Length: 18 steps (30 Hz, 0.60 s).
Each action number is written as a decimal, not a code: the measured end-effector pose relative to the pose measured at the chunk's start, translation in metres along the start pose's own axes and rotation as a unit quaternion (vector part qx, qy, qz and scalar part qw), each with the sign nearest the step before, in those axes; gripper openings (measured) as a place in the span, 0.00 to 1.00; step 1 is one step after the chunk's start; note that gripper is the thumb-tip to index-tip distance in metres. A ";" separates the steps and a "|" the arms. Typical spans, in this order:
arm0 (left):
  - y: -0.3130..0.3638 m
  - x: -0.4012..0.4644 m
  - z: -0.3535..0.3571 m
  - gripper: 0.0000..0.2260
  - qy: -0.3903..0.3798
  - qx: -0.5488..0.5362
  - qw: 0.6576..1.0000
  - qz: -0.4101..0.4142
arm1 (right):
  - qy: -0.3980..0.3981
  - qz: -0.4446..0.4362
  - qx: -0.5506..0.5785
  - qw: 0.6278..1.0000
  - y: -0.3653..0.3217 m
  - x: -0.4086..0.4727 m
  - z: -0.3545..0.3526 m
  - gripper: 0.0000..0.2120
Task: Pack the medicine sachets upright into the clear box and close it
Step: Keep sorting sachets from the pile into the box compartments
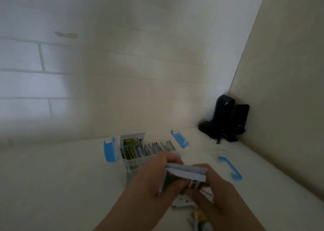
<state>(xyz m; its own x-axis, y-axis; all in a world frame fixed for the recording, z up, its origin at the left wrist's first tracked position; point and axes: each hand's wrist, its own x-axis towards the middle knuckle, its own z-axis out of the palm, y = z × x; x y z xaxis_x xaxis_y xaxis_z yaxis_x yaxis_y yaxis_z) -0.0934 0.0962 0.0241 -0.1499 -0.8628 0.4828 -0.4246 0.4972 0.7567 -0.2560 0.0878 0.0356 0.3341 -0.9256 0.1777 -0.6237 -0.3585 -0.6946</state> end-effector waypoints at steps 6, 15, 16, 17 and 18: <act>-0.021 0.078 -0.044 0.12 0.070 0.148 0.986 -0.012 | 0.049 -0.106 0.010 0.993 -0.022 0.101 -0.020 0.13; -0.084 0.131 -0.044 0.09 -0.020 0.393 0.918 -0.049 | 0.040 -0.080 -0.117 0.989 0.024 0.188 0.009 0.10; -0.087 0.130 -0.042 0.09 -0.030 0.404 0.913 -0.053 | 0.035 -0.074 -0.129 0.988 0.027 0.190 0.011 0.11; -0.089 0.130 -0.041 0.10 -0.040 0.409 0.910 -0.058 | 0.029 -0.075 -0.132 0.988 0.029 0.190 0.013 0.12; -0.091 0.130 -0.040 0.10 -0.047 0.413 0.908 -0.060 | 0.021 -0.075 -0.137 0.988 0.031 0.191 0.015 0.14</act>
<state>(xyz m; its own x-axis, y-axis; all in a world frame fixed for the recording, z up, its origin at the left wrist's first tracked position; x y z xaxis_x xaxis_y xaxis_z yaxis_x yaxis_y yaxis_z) -0.0384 -0.0573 0.0361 -0.1179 -0.9297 0.3488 -0.9615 0.1947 0.1939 -0.2010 -0.0982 0.0370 0.4107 -0.8619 0.2973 -0.7392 -0.5056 -0.4448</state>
